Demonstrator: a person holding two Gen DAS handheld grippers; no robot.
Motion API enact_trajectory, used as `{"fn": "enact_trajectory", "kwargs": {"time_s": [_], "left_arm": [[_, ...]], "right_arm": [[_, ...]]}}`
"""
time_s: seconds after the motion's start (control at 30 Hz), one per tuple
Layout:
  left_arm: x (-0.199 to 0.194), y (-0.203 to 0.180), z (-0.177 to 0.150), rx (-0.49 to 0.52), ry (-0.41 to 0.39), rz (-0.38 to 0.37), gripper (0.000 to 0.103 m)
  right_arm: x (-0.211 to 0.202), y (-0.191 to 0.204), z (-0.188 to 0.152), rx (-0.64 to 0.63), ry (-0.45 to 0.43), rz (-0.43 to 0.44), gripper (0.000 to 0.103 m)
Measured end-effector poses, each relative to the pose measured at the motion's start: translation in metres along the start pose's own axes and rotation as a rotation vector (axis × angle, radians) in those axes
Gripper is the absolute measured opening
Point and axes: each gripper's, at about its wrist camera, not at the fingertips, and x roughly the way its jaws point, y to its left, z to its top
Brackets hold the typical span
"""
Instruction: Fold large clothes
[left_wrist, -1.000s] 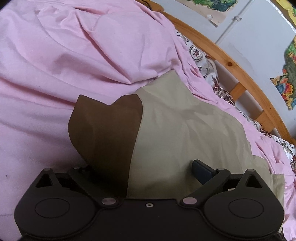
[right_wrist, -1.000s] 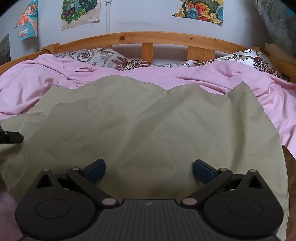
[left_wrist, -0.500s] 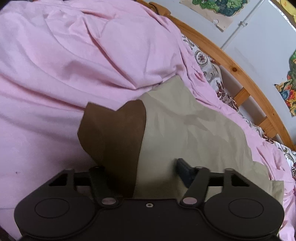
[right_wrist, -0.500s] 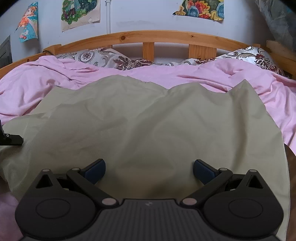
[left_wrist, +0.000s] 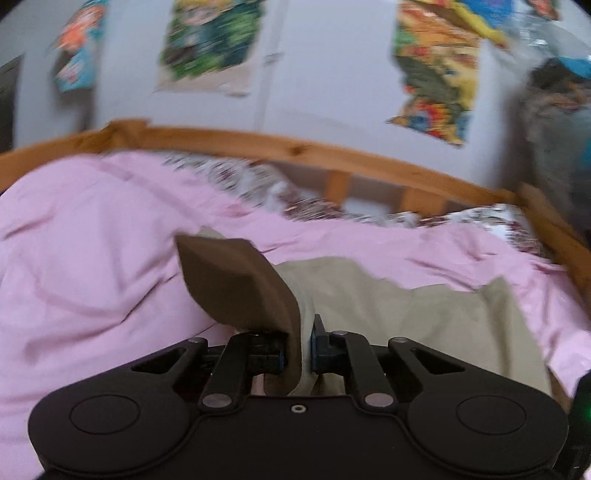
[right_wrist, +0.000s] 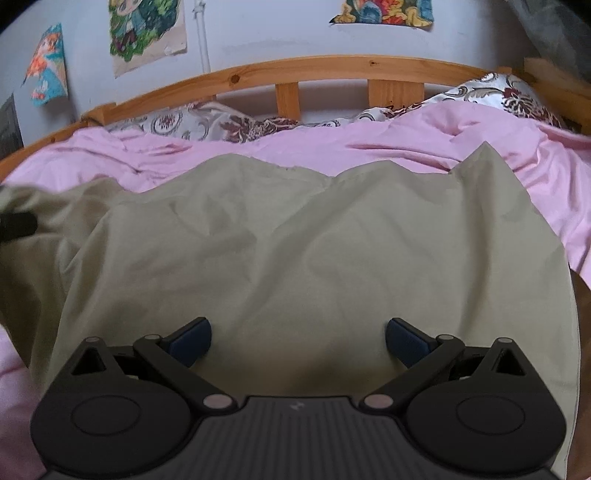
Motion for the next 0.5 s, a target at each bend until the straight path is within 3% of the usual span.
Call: {"fn": "enact_trajectory", "kwargs": {"time_s": [0.2, 0.5], "left_arm": [[0.003, -0.042, 0.021, 0.121, 0.007, -0.114, 0.01], [0.007, -0.119, 0.023, 0.363, 0.016, -0.315, 0.01]], "right_arm": [[-0.021, -0.018, 0.012, 0.027, -0.096, 0.029, 0.102], [-0.079, -0.069, 0.025, -0.018, -0.215, -0.155, 0.101]]}}
